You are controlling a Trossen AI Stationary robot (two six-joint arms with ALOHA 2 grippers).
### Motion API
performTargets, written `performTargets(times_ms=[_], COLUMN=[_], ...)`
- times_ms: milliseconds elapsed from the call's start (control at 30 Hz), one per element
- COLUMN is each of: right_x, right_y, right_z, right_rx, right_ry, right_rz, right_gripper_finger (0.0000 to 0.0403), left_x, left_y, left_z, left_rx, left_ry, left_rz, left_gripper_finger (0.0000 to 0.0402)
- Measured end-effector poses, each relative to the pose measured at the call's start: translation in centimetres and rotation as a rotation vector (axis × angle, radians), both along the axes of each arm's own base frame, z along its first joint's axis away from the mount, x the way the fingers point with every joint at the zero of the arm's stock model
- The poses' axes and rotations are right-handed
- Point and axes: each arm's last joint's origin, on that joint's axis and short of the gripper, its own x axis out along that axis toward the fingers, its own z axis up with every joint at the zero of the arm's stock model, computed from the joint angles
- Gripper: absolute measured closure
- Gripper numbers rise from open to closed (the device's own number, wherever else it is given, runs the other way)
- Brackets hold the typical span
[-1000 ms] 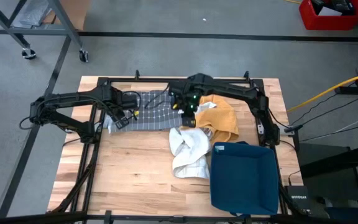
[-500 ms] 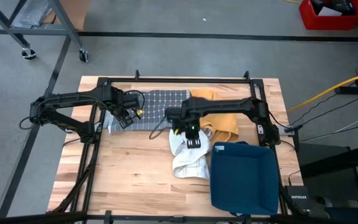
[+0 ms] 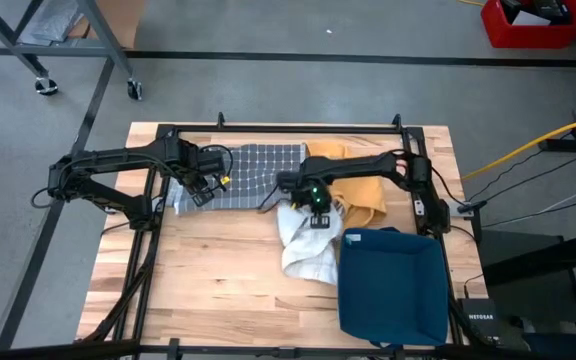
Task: Fold towel
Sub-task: Fold the gray towel
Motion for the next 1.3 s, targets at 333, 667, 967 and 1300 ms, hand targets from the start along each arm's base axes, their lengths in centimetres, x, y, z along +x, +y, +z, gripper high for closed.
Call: performTargets(times_ms=[333,667,967,1300], right_x=[-3.8,-7.1,-8.3,-9.3], right_y=[-7.8,-12.2,-13.1,-13.3], right_z=[-2.0,-1.6,-1.3,1.7], right_rx=[0.027,-0.087,-0.137,-0.199], right_ry=[0.108,0.281,0.368,0.290], right_rz=[-0.233,-0.485,-0.505,-0.491], right_gripper_finger=[0.0398,0.0398,0.0398,0.0400], left_x=[0.0,0.0,0.0,0.0], left_y=[0.0,0.0,0.1,0.1], left_z=[0.0,0.0,0.0,0.0], left_rx=[0.000,-0.001,0.028,0.045], left_ry=[-0.001,0.005,0.005,0.010], left_rz=[0.003,-0.013,0.008,0.006], left_gripper_finger=[0.0275,0.0275,0.0275,0.0275])
